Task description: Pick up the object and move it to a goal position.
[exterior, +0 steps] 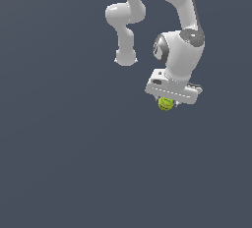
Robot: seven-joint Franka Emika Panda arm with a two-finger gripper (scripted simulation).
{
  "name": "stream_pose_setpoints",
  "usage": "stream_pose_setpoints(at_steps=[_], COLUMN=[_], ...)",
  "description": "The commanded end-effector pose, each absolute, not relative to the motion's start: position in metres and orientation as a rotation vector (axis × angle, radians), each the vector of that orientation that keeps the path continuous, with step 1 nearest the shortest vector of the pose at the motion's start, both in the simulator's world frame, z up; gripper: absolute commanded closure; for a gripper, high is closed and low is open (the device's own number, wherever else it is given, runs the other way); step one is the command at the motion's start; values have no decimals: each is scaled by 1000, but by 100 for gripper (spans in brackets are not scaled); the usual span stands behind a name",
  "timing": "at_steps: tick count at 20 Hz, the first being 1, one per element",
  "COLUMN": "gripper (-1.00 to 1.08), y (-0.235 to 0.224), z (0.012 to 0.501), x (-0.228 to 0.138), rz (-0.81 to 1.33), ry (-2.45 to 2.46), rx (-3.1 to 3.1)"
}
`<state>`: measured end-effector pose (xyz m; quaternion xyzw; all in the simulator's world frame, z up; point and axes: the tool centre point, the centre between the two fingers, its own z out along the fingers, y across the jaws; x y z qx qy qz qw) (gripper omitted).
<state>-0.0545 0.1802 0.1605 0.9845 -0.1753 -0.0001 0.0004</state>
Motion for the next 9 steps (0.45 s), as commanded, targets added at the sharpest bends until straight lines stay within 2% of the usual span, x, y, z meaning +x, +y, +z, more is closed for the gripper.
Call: stream_pose_setpoints(at_steps=[1, 9], gripper=[108, 108], y=[196, 218], z=[171, 184], x=[-59, -63], rz=[1, 0], ry=[-554, -554], rx=[3091, 3092])
